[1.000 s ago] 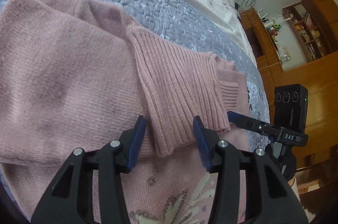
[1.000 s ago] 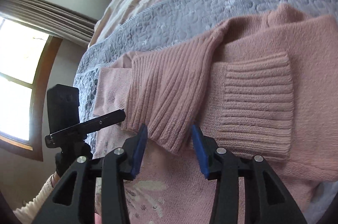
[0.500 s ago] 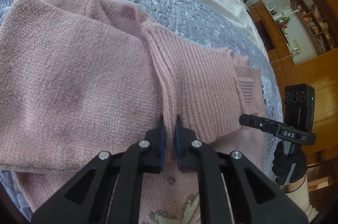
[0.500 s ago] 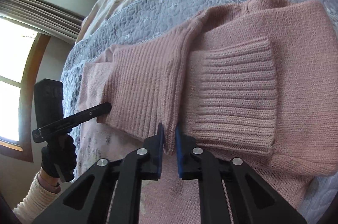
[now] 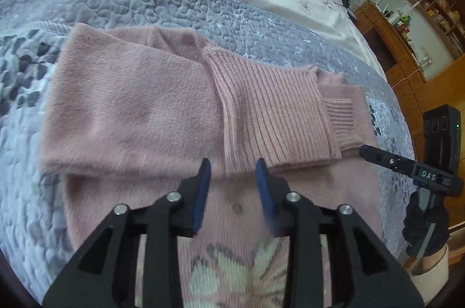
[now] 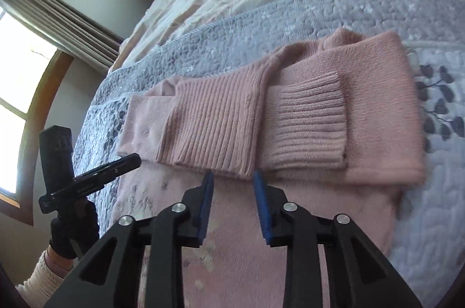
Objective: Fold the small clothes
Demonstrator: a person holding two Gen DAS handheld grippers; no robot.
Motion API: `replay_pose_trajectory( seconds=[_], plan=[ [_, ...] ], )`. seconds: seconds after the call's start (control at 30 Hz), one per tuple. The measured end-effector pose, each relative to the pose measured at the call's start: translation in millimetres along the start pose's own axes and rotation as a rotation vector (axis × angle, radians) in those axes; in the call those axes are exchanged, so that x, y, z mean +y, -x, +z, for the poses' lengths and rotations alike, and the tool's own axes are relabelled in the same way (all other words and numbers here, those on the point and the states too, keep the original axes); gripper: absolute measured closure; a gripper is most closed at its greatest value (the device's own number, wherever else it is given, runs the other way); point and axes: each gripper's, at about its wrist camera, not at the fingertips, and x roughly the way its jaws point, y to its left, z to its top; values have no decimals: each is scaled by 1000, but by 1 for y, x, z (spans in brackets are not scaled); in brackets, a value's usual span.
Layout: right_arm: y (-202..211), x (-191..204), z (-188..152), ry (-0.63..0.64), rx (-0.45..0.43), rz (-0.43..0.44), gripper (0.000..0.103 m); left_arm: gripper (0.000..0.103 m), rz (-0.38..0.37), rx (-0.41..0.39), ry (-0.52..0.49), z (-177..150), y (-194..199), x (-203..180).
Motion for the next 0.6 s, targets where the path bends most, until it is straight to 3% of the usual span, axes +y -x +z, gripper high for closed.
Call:
replay_pose_trajectory(
  seconds=[0.07,0.13,0.37,0.6],
  plan=[
    [33,11,-28,36,-29,-34,56,50,27,-36,-33,-26,35,-4],
    [61,18,-63,51,-42,-52,54,43,90,-52,-58,-60,67,-5],
    [135,7,-190,-59,-65,-109,52,41,200,-9,15,-185,148,27],
    [151,-13,-287,-159,-14,-161,49,40,226,14,88,-261,177,53]
  ],
)
